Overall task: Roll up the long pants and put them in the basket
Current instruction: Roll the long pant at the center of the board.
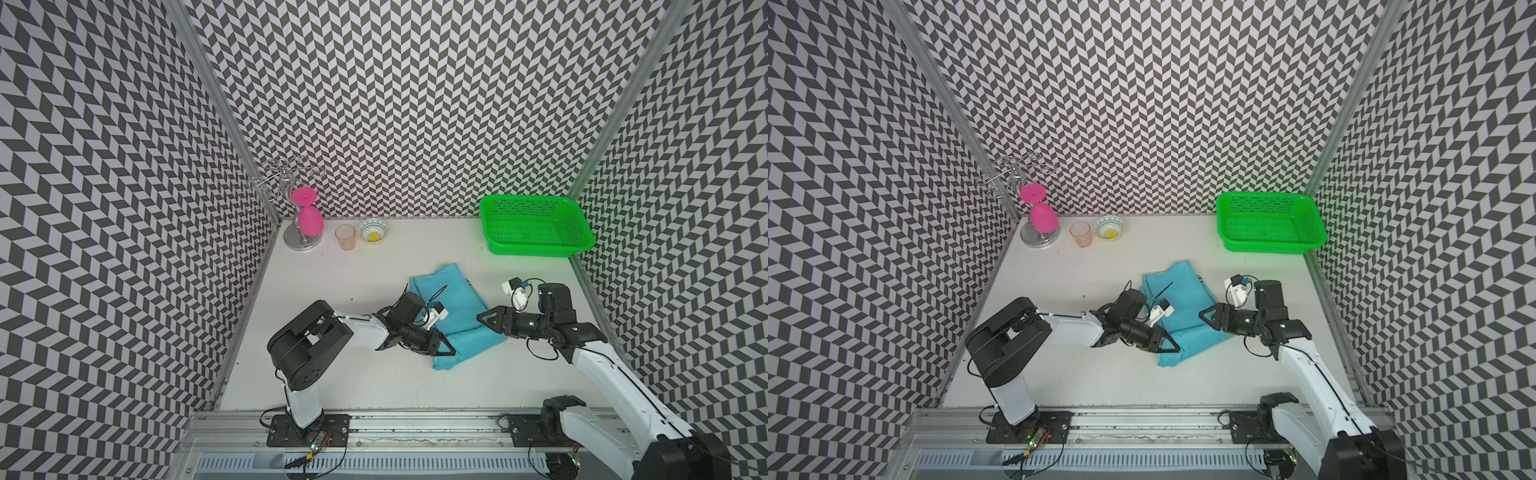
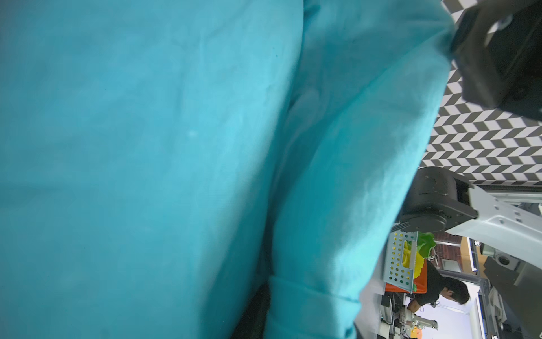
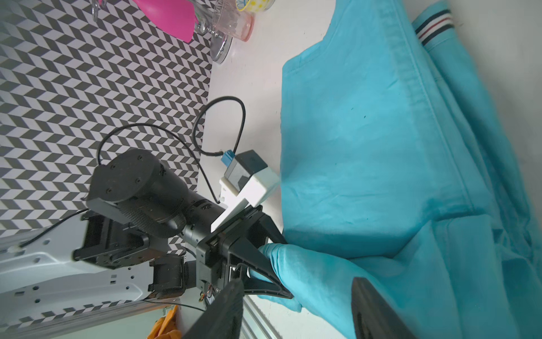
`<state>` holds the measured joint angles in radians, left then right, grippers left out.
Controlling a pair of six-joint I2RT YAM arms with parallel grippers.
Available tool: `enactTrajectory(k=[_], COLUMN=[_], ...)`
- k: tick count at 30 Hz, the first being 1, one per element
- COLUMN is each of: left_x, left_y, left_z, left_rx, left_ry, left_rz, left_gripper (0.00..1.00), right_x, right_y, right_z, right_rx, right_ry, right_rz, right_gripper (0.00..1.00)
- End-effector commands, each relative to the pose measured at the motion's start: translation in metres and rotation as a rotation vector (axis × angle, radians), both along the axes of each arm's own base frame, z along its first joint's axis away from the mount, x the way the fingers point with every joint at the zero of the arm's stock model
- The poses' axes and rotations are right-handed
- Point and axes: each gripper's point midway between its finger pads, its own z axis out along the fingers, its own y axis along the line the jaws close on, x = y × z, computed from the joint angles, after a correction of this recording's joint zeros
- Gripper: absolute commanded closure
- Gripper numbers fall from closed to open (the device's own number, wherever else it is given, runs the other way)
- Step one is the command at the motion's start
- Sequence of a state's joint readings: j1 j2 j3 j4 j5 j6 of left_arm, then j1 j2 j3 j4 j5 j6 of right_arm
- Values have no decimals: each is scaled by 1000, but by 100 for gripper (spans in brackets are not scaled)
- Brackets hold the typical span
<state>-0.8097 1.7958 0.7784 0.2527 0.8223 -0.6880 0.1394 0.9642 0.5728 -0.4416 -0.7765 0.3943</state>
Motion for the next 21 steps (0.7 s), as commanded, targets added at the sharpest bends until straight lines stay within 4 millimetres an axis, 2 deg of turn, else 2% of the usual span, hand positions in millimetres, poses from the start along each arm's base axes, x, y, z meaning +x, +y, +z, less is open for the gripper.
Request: enactTrajectory(k=[1,5,8,12,21], left_x=[8,12,15,20,42], left_y=[5,3,1,2,-6], left_z=[-7,-11,-12,-16,-19], left_rx=[-3,-2,1,33,32], left_ry=[30,35,30,8,-52], left_rz=[39,35,30,33,82], left_gripper=[66,66,66,62,57], right_x=[-4,-11,-17,-16,1], right_y=[11,18,21,25,23], right_z=[17,35,37,23,-17], right_rx=[61,97,90,120,68], right_ry=[-58,-97,-104,-70,-17], right_rz=[44,83,101,101,72], right_gripper=[38,38,38,38,39])
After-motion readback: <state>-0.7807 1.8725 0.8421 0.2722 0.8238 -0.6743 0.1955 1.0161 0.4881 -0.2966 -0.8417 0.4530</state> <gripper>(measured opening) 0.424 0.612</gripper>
